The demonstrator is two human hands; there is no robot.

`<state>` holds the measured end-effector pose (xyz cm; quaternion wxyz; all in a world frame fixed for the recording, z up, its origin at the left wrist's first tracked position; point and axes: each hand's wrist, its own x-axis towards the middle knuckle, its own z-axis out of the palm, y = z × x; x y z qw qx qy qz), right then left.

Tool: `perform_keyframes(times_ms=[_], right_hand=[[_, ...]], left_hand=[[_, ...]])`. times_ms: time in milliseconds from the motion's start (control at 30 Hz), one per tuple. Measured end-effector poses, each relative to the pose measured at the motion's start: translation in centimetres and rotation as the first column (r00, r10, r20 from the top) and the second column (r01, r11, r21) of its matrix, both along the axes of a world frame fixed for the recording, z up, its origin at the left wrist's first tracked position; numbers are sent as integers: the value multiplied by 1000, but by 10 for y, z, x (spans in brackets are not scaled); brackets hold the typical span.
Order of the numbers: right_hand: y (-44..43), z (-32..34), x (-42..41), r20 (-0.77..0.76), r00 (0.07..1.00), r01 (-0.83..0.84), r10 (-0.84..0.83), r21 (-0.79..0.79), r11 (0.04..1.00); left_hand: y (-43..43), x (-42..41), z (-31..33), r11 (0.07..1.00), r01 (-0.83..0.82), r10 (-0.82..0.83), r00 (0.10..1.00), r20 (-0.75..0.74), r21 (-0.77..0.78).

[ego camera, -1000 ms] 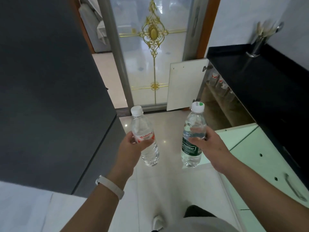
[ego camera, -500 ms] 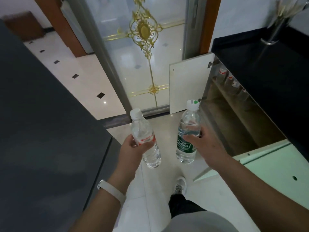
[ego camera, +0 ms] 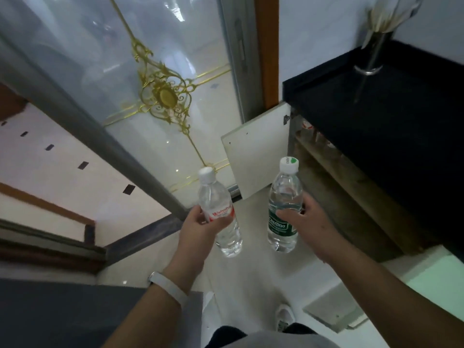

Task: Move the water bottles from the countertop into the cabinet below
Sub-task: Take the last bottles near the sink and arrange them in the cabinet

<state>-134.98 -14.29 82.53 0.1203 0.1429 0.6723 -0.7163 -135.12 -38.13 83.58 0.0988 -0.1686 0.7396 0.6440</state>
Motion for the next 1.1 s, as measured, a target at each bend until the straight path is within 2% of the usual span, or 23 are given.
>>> perform_keyframes(times_ms=[200, 433, 633, 833, 1100], right_hand=[[34, 2, -28, -39, 973, 229, -227, 32, 973], [50, -11, -59, 0, 866, 497, -500, 104, 861], [37, -14, -96, 41, 716, 684, -697, 157, 712], [13, -11, -128, 51, 570, 790, -820, 240, 564], [-16, -5, -114, 60, 379, 881, -923, 281, 380]], left_hand=[[49, -85, 0, 982, 189, -189, 982, 6, 2], [87, -173, -15, 904, 427, -428, 902, 48, 33], [104, -254, -27, 776, 631, -631, 774, 49, 24], [119, -325, -44, 591, 806, -806, 587, 73, 42], [143, -329, -65, 395, 913, -916, 384, 113, 102]])
